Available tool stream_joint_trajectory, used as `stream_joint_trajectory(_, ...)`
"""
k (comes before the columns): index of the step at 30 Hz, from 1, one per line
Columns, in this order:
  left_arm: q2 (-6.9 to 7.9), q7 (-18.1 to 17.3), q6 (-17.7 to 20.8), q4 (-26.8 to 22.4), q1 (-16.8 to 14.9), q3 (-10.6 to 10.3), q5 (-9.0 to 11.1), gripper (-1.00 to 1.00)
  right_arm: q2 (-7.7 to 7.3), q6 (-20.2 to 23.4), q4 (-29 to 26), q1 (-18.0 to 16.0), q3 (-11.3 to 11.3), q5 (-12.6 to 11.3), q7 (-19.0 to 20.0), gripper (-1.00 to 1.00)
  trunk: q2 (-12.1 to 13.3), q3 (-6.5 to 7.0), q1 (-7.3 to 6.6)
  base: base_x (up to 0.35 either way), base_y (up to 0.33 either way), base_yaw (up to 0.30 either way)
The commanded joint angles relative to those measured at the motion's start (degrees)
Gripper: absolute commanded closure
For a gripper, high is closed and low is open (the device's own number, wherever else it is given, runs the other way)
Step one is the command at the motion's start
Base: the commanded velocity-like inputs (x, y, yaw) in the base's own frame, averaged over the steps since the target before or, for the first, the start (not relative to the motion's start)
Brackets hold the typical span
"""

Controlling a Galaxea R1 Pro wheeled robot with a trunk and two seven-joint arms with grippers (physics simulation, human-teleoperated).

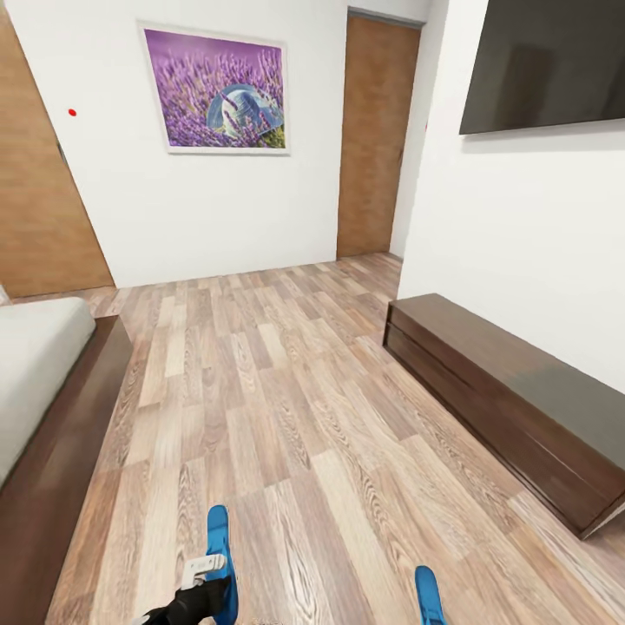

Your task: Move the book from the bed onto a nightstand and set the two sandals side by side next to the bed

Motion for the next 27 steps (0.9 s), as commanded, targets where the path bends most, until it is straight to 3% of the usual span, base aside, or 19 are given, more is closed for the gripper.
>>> stream_joint_trajectory(1, -0.01, -0.3, 0.0, 0.1, -0.1, 0.5, 0.0, 1.00, 0.01, 0.6, 0.0, 0.0, -0.2, -0.6, 0.3, 1.00, 0.0, -0.05, -0.01, 0.000, 0.000, 0.294)
stream_joint_trajectory(9, -0.01, -0.3, 0.0, 0.1, 0.0, 0.5, 0.0, 1.00, -0.04, 0.6, -0.1, 0.0, -0.2, -0.6, 0.3, 1.00, 0.0, -0.05, -0.01, 0.000, 0.000, 0.285)
stream_joint_trajectory(18, -0.01, -0.3, 0.0, 0.1, -0.1, 0.5, 0.0, 1.00, -0.08, 0.6, -0.1, 0.0, -0.2, -0.6, 0.4, 1.00, 0.0, -0.05, -0.01, 0.000, 0.000, 0.096)
stream_joint_trajectory(27, -0.01, -0.3, 0.0, 0.1, 0.0, 0.5, 0.0, 1.00, -0.08, 0.6, -0.1, 0.0, -0.2, -0.6, 0.5, 1.00, 0.0, -0.05, -0.01, 0.000, 0.000, 0.268)
